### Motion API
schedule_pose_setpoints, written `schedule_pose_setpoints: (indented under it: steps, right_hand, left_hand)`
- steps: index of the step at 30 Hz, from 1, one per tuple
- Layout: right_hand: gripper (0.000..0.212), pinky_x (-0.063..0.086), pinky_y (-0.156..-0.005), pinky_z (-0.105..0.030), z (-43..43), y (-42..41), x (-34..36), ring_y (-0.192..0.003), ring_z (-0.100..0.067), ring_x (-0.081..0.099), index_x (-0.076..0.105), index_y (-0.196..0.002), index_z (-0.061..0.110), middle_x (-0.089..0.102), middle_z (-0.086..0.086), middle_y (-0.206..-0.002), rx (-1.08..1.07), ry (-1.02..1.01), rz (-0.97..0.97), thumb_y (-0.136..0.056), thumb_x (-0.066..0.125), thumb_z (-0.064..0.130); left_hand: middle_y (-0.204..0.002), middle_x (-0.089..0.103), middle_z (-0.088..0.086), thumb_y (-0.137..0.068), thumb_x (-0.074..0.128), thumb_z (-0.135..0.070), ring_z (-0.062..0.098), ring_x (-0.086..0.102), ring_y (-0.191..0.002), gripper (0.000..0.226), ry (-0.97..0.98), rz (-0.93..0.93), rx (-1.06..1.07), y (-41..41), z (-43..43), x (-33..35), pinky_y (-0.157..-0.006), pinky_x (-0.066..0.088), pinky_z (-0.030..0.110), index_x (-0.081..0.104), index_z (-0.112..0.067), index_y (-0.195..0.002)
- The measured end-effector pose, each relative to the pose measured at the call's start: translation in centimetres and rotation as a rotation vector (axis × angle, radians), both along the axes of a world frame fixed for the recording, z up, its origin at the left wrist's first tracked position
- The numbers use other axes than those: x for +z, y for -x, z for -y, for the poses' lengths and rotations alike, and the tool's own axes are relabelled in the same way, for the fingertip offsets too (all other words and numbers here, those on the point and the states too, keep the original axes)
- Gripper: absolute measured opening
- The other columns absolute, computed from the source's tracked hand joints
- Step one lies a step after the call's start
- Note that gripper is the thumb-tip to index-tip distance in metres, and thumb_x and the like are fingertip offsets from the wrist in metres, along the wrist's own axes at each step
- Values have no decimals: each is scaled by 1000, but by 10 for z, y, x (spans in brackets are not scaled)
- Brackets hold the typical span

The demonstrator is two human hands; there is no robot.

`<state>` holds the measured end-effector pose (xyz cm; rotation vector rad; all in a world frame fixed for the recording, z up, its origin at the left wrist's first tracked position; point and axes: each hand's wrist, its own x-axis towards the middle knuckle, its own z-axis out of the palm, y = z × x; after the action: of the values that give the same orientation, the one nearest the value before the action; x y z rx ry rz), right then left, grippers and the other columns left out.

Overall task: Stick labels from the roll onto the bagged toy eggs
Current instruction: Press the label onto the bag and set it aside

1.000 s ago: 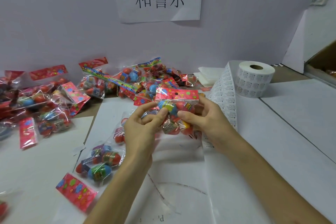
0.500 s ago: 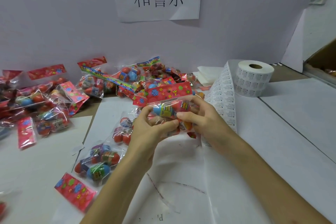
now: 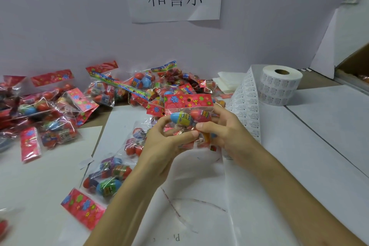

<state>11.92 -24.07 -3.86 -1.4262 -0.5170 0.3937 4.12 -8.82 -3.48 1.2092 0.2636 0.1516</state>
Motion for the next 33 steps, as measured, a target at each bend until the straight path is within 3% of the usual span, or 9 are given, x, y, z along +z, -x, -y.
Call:
schedule_pose_setpoints:
  steps: [3,6,13,22,25,29,33]
  right_hand:
    - [35,59,-76,-49,0,0,1,-99,-35,72,69,-118,14,74,-16,-109,-52,10,18,-84,72,24]
    - [40,57,-86,-52,2,-1,2,-103,-40,71,72,-110,12,75,-17,-108,-114,3,-24,-81,80,38]
    - [22,59,-91,-52,5,-1,1,-91,-26,77,76,-104,13,79,-7,-97,-182,83,45,-85,81,21]
    - [19,58,-88,-60,5,-7,-3,-91,-36,76,77,-98,7,78,-15,-95,-288,2,33,-79,84,8]
    - [28,59,-89,-58,6,-10,-4,-92,-33,76,75,-103,9,78,-12,-97,-324,-14,24,-77,86,10]
    - [34,57,-92,-58,7,-10,-2,-94,-34,76,75,-106,7,78,-13,-100,-268,-31,-19,-76,87,18]
    - [29,57,-90,-62,8,-7,-1,-93,-35,75,77,-102,9,78,-13,-98,-198,50,19,-78,86,23]
  left_hand:
    - [-99,79,14,-63,88,-4,28,78,-85,63,-34,16,19,1,4,-2,-68,62,30,65,-13,-121]
    - [-97,79,15,-74,84,8,33,78,-89,51,-116,19,8,1,10,-8,-73,65,36,66,-11,-118]
    - [-99,79,7,-72,87,8,27,78,-87,57,-217,0,-40,1,17,-13,-68,63,32,64,-17,-117]
    - [-108,75,22,-63,92,-9,37,75,-97,62,-152,-16,-113,3,16,-10,-76,64,36,66,-12,-119]
    - [-104,78,14,-67,90,-16,32,77,-91,58,-187,-31,-177,3,15,-7,-76,64,35,66,-14,-119]
    - [-95,78,16,-77,87,-1,31,77,-82,47,-220,-20,-138,2,12,-10,-75,64,36,67,-13,-117]
    - [-93,79,15,-81,84,-6,31,78,-86,36,-247,-26,-123,1,8,-10,-78,65,37,69,-10,-113]
